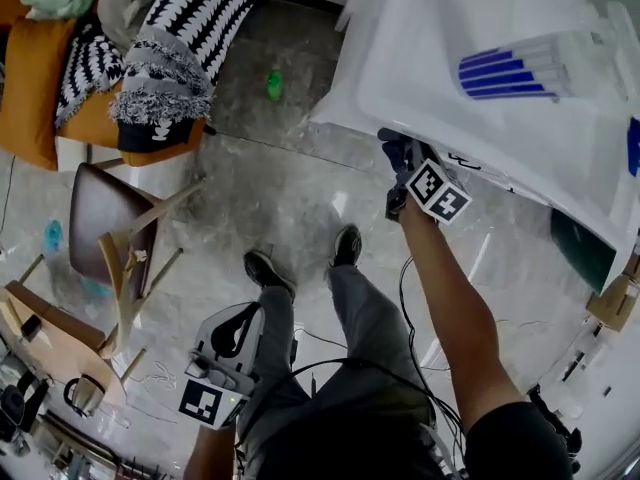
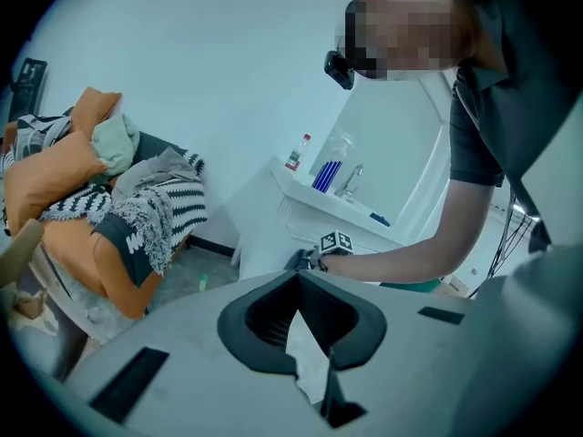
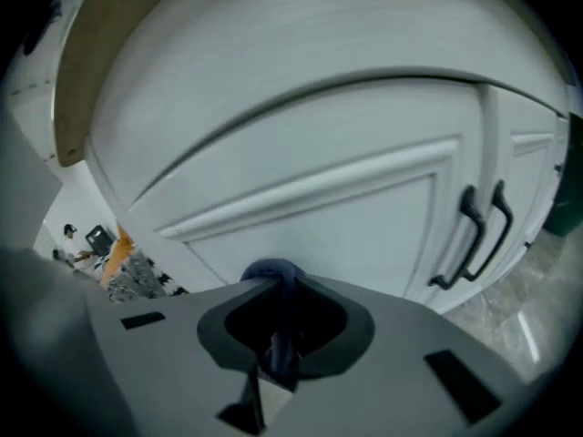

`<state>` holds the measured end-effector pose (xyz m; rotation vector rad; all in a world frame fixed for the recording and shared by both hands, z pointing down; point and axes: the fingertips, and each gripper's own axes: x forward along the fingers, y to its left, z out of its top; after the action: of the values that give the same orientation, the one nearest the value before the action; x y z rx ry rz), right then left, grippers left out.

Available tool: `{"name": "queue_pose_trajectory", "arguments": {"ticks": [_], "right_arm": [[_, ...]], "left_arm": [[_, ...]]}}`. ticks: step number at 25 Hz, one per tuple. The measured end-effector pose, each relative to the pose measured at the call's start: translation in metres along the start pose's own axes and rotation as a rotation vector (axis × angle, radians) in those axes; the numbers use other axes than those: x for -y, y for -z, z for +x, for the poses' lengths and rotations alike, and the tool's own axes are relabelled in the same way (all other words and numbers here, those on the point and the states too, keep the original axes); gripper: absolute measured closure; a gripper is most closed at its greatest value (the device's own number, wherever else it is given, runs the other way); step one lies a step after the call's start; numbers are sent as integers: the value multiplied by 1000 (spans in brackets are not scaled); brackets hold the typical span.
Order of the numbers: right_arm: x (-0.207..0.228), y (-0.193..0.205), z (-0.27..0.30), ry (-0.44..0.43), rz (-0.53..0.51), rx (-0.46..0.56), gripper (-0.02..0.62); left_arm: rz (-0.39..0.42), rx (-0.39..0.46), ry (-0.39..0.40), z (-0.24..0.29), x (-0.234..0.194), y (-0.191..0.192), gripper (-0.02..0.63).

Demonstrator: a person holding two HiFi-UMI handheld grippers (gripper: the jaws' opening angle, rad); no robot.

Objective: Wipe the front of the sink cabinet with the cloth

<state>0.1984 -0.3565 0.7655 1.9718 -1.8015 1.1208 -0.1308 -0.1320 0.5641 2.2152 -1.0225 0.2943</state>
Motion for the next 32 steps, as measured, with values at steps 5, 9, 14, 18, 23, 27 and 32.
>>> {"name": "queue_pose_trajectory", "arguments": {"ticks": [5,9,14,18,23,27,32], "right_arm": [[-48,0,1,-79,7,-30,560],[5,-20,-19,41,-26,9,560],[53,-52,-48,149,-139,15,560],[47,-44,-59,106,-123,-51,560],[4,-25,-97,-33,-208,-179,560],[-74,-16,-159,-201,-454,-180,560],[-200,-16,-247,-442,-689,-94,560]], "left_arm": [[17,9,-8,-8,9,-12,603],[22,41,-19,-14,14,-25,601],[22,52,-17,-25,22,-35,601],[44,58,-19,-37,33,-51,601],[128,-20,-53,-58,45,-79,601],[124,53,-133,-108,19,-124,601],[141,171,-235,-189,-16,-149,601]]}}
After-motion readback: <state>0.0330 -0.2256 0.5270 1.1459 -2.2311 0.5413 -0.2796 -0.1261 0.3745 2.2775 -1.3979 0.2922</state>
